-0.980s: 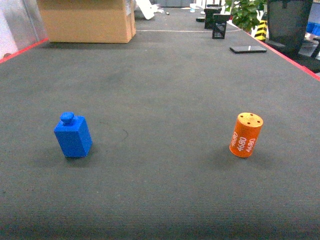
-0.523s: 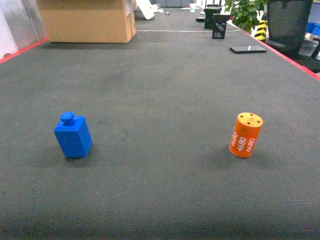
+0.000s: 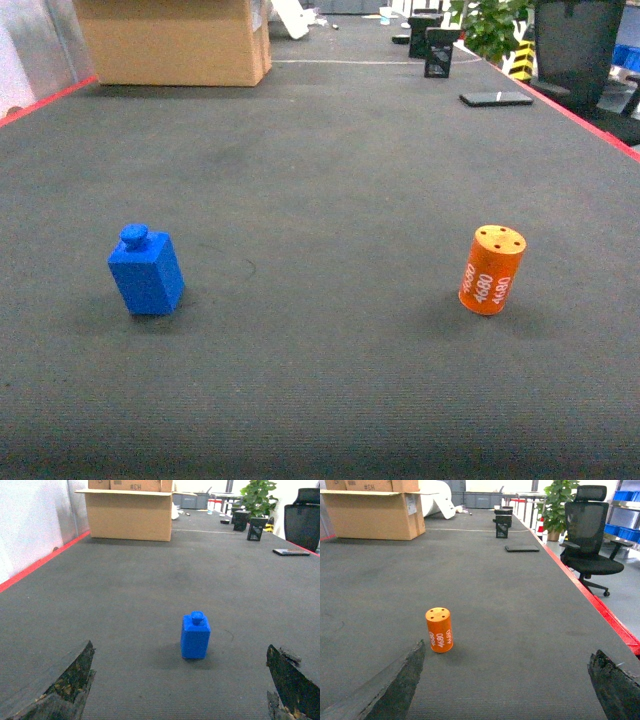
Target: Sort blue parts and orange caps into right shelf containers
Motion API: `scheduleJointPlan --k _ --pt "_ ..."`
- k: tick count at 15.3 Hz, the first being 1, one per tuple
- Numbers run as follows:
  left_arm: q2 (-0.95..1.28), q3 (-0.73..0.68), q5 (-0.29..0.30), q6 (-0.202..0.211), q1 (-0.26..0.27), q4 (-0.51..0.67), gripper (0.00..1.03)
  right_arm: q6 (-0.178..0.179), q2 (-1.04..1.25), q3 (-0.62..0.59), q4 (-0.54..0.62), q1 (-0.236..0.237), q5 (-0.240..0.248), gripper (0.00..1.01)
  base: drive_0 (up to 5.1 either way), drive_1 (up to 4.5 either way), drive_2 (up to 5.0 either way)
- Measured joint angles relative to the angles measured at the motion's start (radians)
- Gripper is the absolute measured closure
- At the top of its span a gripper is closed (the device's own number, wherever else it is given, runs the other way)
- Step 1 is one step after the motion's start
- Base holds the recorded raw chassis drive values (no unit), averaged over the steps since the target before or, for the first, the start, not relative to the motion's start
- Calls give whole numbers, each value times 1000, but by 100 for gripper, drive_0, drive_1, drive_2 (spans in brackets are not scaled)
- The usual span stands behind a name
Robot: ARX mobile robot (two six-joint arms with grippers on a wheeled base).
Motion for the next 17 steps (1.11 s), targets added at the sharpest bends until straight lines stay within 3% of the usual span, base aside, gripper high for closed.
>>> scheduleJointPlan --k 14,15,17 --pt "0 0 0 0 0 0 5 0 0 0 0 0 0 3 0 0 0" --pt "327 8 -291 53 -148 279 5 56 297 31 176 221 314 3 0 0 0" --pt "634 71 -261 46 -85 581 5 68 575 102 441 243 308 3 0 0 0"
